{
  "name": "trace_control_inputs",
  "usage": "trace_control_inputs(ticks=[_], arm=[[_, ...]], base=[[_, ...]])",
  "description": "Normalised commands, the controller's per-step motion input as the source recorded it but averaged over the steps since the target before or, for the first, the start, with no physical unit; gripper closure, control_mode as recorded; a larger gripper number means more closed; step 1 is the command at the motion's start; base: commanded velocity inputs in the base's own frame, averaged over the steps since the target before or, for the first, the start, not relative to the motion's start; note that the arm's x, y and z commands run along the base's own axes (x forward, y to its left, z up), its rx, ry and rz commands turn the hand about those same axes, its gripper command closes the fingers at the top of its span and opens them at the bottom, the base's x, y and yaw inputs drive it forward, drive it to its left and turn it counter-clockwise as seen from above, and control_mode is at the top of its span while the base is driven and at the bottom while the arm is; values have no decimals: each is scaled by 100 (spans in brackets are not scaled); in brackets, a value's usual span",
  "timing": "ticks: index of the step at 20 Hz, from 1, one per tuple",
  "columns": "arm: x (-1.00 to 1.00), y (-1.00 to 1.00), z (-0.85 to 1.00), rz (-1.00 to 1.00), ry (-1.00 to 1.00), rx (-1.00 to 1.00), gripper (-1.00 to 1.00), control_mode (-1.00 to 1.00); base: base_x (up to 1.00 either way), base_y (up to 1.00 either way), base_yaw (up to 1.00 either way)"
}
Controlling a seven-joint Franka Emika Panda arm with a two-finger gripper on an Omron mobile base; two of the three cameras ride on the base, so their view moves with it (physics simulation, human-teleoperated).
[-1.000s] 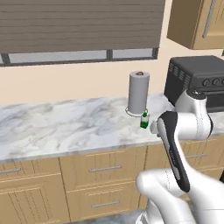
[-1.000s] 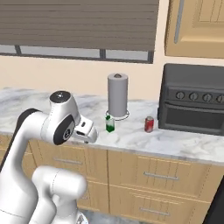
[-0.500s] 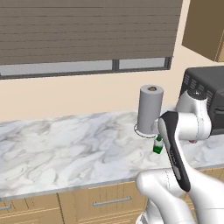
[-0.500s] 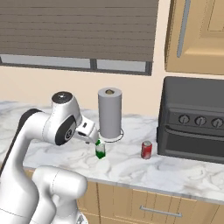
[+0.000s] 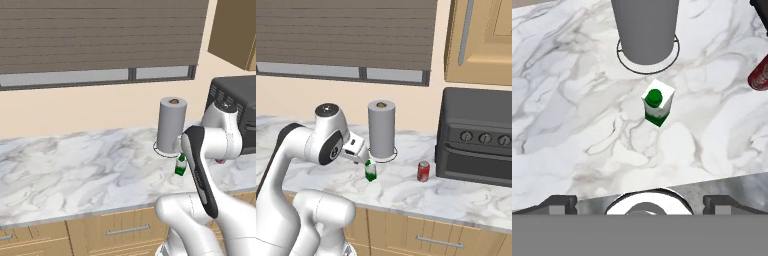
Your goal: Move the drinks to the dining counter.
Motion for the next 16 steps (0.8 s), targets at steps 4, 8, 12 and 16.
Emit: trace_control_inputs(ticks=[4, 8, 12, 16], arm=[[6, 4, 0, -2, 1, 0, -100, -100], [52, 14, 3, -2, 6, -7, -100, -100], [36, -11, 0, 0, 2, -16, -100, -100], [23, -54, -2, 0, 1, 0, -100, -100]], base=[[0, 0, 0], [0, 0, 0], [0, 0, 0], [0, 0, 0]])
